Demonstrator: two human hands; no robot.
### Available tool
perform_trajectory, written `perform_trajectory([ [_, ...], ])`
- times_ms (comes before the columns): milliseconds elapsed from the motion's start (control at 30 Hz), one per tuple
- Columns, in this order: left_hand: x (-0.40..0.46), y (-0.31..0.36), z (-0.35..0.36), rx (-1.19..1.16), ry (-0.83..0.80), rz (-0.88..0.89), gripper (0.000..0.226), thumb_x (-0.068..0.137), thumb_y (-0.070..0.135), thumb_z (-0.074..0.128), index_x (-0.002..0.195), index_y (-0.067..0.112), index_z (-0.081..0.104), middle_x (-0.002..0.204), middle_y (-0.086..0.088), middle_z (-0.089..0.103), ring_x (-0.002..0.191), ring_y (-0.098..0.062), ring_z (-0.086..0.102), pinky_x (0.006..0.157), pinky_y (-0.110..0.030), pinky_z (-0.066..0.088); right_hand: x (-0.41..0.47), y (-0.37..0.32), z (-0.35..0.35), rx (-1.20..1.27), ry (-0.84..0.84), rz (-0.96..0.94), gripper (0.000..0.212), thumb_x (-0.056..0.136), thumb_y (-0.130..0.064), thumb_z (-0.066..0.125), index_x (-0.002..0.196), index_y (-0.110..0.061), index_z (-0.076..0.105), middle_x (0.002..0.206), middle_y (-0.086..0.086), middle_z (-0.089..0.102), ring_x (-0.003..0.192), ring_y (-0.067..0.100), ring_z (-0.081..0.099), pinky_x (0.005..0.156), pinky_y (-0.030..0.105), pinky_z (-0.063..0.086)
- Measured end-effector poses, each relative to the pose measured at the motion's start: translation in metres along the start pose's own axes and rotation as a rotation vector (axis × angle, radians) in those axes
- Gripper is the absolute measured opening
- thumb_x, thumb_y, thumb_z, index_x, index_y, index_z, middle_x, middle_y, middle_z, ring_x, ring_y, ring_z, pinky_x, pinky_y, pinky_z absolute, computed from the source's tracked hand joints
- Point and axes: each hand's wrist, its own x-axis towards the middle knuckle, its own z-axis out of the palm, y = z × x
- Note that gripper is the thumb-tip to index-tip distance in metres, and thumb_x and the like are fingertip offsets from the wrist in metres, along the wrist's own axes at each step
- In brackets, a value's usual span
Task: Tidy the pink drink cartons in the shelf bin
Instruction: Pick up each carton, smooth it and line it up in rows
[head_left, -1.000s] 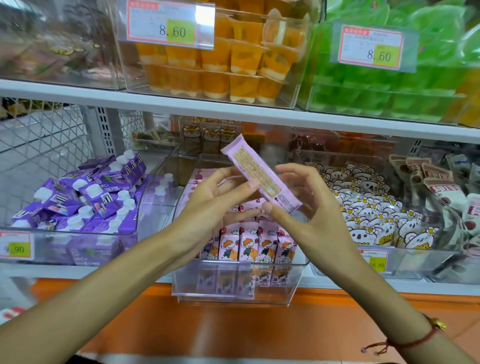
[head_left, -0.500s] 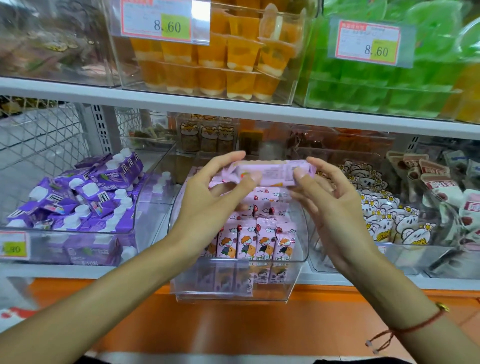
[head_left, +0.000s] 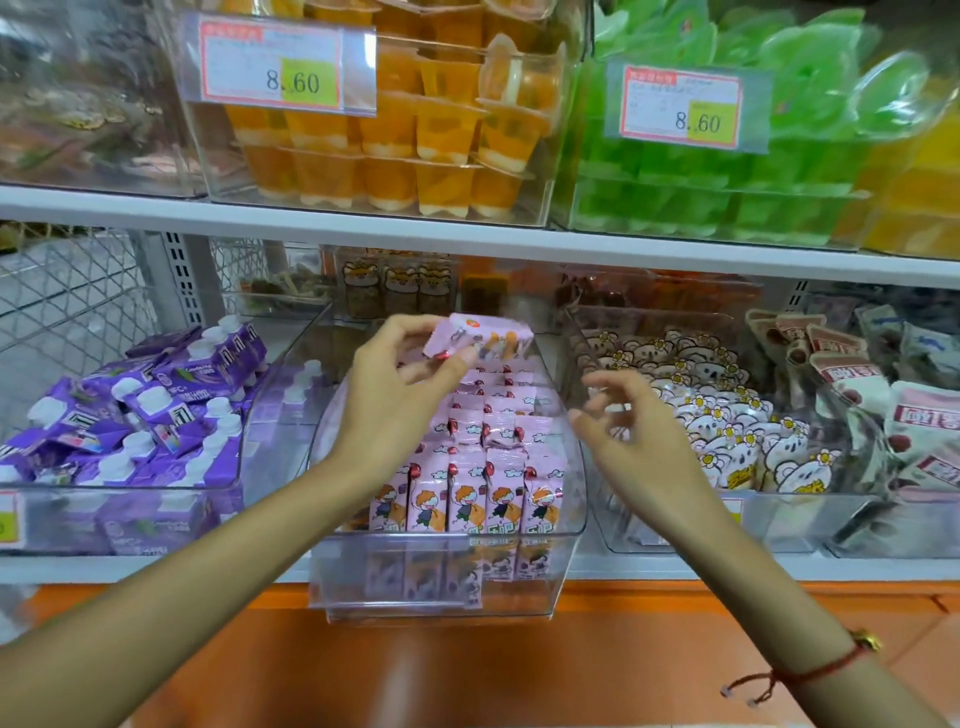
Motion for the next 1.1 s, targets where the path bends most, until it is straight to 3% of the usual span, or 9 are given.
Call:
perform_trajectory([
  [67, 0.002, -0.010, 0.007, 0.035, -0.036, -0.049, 0.024, 0.083, 0.020, 0.071, 0.105, 0.021, 0.060, 0.105, 0.008, 0.066, 0.092, -0.004, 0.067, 0.077, -0.020, 0.057, -0.005, 0.003, 0.001, -0.085, -0.092, 0.005, 0.032, 0.092, -0.016, 0.059, 0.123, -0.017, 0.050, 0.096, -0.004, 0.053, 0.077, 0.002, 0.052, 0.070, 0.015, 0.044],
  [167, 0.001, -0.022, 0.011, 0.113, -0.129, -0.119, 0.022, 0.085, 0.019, 0.070, 0.105, 0.025, 0.060, 0.110, 0.009, 0.066, 0.108, -0.016, 0.063, 0.090, -0.031, 0.054, -0.012, 0.005, 0.002, -0.127, -0.156, -0.023, 0.034, 0.095, -0.018, 0.053, 0.129, -0.020, 0.048, 0.098, -0.010, 0.052, 0.082, 0.003, 0.056, 0.075, 0.028, 0.049],
  [233, 0.003, -0.025, 0.006, 0.189, -0.169, -0.105, 0.022, 0.086, 0.020, 0.068, 0.106, 0.024, 0.061, 0.110, 0.009, 0.066, 0.106, -0.012, 0.064, 0.091, -0.032, 0.053, -0.014, 0.006, 0.000, -0.126, -0.178, -0.043, 0.035, 0.096, -0.020, 0.052, 0.131, -0.023, 0.048, 0.100, -0.012, 0.052, 0.085, 0.003, 0.057, 0.074, 0.026, 0.049],
  [367, 0.022, -0.009, -0.009, 0.334, -0.335, 0.001, 0.022, 0.087, 0.019, 0.066, 0.107, 0.027, 0.063, 0.104, 0.015, 0.067, 0.087, 0.006, 0.066, 0.081, -0.017, 0.054, -0.014, 0.010, -0.005, -0.112, -0.201, -0.056, 0.036, 0.094, -0.023, 0.055, 0.130, -0.029, 0.050, 0.097, -0.018, 0.053, 0.078, -0.001, 0.059, 0.072, 0.020, 0.048],
  [467, 0.043, 0.007, -0.007, 0.491, -0.519, 0.029, 0.024, 0.086, 0.019, 0.067, 0.111, 0.019, 0.066, 0.109, 0.007, 0.070, 0.090, -0.001, 0.067, 0.086, -0.020, 0.054, -0.013, 0.013, -0.007, -0.077, -0.224, -0.049, 0.036, 0.093, -0.023, 0.057, 0.128, -0.032, 0.051, 0.097, -0.017, 0.055, 0.077, 0.000, 0.062, 0.072, 0.022, 0.050],
  [600, 0.063, 0.015, 0.021, 0.671, -0.671, 0.024, 0.028, 0.085, 0.024, 0.070, 0.112, 0.015, 0.069, 0.105, -0.001, 0.071, 0.093, -0.019, 0.067, 0.089, -0.042, 0.052, -0.011, 0.016, -0.008, -0.049, -0.240, -0.055, 0.033, 0.092, -0.024, 0.058, 0.122, -0.037, 0.052, 0.097, -0.015, 0.057, 0.075, 0.001, 0.064, 0.072, 0.025, 0.052],
  [767, 0.060, -0.016, 0.053, 0.831, -0.564, 0.081, 0.039, 0.079, 0.022, 0.076, 0.116, 0.018, 0.064, 0.100, 0.003, 0.063, 0.083, -0.011, 0.057, 0.074, -0.027, 0.046, -0.012, 0.017, -0.008, -0.033, -0.245, -0.057, 0.032, 0.092, -0.025, 0.058, 0.120, -0.040, 0.051, 0.097, -0.014, 0.057, 0.074, 0.003, 0.065, 0.072, 0.026, 0.052],
  [900, 0.056, -0.033, 0.053, 0.990, -0.612, 0.104, 0.029, 0.083, 0.018, 0.071, 0.112, 0.023, 0.067, 0.112, 0.002, 0.067, 0.097, -0.016, 0.061, 0.079, -0.034, 0.053, -0.013, 0.019, -0.008, -0.019, -0.256, -0.045, 0.034, 0.093, -0.027, 0.057, 0.125, -0.037, 0.050, 0.099, -0.013, 0.057, 0.075, 0.004, 0.065, 0.069, 0.026, 0.051],
  [1100, 0.067, -0.025, 0.048, 1.068, -0.942, 0.049, 0.032, 0.100, 0.024, 0.047, 0.129, 0.021, 0.060, 0.131, 0.002, 0.060, 0.113, -0.017, 0.056, 0.092, -0.029, 0.045, -0.013, 0.020, -0.010, -0.029, -0.286, -0.041, 0.035, 0.094, -0.031, 0.054, 0.127, -0.038, 0.046, 0.097, -0.012, 0.057, 0.071, 0.002, 0.064, 0.066, 0.020, 0.046],
])
